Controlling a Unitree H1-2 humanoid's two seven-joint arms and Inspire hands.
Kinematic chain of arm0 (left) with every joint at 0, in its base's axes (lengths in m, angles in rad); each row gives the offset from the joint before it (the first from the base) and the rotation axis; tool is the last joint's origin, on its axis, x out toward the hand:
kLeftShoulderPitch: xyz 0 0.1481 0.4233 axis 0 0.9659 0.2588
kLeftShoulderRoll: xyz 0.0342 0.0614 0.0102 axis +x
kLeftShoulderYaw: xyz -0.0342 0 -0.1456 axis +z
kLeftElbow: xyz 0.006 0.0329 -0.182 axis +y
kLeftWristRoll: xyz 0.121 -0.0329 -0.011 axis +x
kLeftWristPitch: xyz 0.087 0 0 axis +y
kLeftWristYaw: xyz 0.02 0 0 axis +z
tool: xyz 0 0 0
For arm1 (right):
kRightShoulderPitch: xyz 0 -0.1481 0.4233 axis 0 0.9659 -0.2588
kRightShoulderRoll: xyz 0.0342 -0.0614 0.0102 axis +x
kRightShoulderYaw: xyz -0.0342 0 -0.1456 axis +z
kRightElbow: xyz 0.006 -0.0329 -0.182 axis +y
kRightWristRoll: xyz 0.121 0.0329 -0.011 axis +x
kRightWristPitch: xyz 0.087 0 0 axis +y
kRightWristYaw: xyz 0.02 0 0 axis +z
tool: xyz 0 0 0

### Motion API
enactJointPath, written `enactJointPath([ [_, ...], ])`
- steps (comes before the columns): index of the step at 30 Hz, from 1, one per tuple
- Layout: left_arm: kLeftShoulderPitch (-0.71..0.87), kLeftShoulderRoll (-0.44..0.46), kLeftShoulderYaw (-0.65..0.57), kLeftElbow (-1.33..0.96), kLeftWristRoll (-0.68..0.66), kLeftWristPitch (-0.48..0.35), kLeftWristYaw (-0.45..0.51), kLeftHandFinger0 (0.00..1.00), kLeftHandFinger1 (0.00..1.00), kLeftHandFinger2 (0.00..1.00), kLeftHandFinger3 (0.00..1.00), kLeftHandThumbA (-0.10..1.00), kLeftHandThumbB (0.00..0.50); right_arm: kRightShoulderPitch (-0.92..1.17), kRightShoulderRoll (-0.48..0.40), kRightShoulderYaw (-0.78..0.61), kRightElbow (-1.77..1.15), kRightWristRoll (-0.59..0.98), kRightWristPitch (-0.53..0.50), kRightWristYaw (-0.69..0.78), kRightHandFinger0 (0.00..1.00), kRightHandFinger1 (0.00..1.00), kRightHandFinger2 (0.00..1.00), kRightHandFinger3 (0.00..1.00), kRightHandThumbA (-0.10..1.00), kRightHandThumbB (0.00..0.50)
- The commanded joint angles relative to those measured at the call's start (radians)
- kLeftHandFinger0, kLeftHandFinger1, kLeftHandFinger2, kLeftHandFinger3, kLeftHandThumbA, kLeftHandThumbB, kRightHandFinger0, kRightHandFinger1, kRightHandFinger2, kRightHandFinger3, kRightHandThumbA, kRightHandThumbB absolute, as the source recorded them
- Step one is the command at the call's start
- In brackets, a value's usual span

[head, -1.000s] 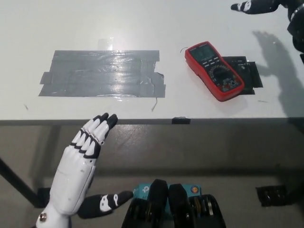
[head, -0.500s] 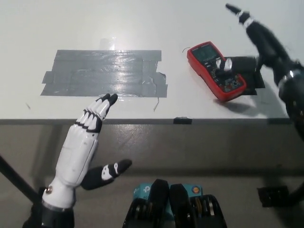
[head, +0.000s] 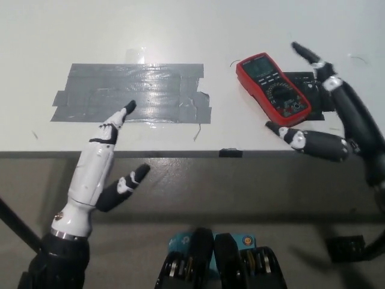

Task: The robot first picks the multimeter with right hand and then unfolds the black stand on the back of it using left hand

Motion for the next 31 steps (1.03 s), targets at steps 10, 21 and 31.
enactJointPath([
  [10,0.147,-0.026,0.033,-0.014,-0.232,0.112,-0.083,1.00,1.00,1.00,1.00,1.00,0.151,0.211,0.219,-0.135,0.410,0.075,-0.320,0.016,1.00,1.00,1.00,1.00,0.92,0.185],
  [21,0.188,-0.020,0.043,0.034,-0.265,0.112,-0.087,1.00,1.00,1.00,1.00,1.00,0.159,0.262,0.232,-0.134,0.425,0.051,-0.320,0.061,1.00,1.00,1.00,1.00,0.92,0.216],
  [31,0.233,-0.012,0.054,0.040,-0.283,0.100,-0.086,1.00,1.00,1.00,1.00,1.00,0.108,0.273,0.242,-0.107,0.443,-0.019,-0.321,0.071,1.00,1.00,1.00,1.00,0.93,0.232],
])
